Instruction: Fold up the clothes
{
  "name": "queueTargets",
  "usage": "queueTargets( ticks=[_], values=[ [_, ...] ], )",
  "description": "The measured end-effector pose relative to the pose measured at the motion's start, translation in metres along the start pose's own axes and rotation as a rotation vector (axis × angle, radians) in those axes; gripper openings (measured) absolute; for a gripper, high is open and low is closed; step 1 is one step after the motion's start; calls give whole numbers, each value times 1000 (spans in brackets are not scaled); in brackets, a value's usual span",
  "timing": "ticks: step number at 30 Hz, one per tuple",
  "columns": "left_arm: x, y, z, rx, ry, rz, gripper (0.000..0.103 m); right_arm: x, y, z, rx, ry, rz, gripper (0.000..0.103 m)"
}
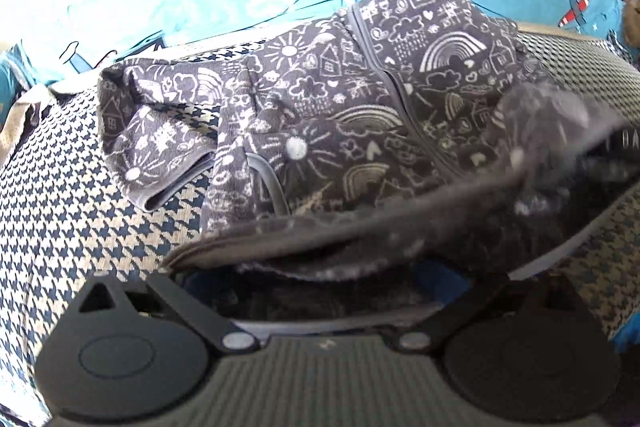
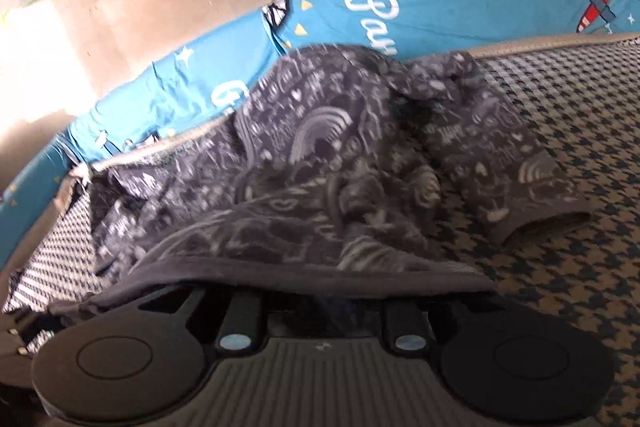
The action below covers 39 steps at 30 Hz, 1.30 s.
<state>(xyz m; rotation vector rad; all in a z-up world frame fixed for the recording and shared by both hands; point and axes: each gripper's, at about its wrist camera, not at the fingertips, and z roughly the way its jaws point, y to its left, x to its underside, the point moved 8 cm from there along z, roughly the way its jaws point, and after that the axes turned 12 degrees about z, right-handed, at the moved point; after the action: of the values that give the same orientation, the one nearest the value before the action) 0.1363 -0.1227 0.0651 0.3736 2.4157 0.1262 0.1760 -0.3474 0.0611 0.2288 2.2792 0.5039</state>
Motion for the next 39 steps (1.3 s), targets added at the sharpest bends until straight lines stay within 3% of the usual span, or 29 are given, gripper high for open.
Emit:
queueTargets(
  ticks=[4, 10, 12, 16, 27, 32, 35, 39],
  values=[
    [-1, 5, -5, -10, 20, -37, 101, 9, -15, 1, 94, 24, -45, 20],
    [2, 9, -9, -30, 63, -30, 97, 23, -30, -4, 258, 54, -112, 10],
    [5, 11, -9, -22, 87, -44, 96, 26, -37, -8, 309, 58, -99, 3],
    [10, 14, -11, 6, 124, -75, 94, 27, -60, -27, 409, 49, -15, 0],
    [23, -2, -20, 19, 143, -19, 94, 37, -74, -67, 460, 9, 96, 0],
    [22, -6, -19, 13, 139, 7, 97, 48, -75, -72, 432, 43, 123, 0],
    [20, -7, -18, 12, 131, 9, 98, 48, -66, -75, 397, 29, 66, 2],
    [19, -8, -17, 10, 128, 9, 99, 54, -48, -82, 367, -6, -54, 17]
  ],
)
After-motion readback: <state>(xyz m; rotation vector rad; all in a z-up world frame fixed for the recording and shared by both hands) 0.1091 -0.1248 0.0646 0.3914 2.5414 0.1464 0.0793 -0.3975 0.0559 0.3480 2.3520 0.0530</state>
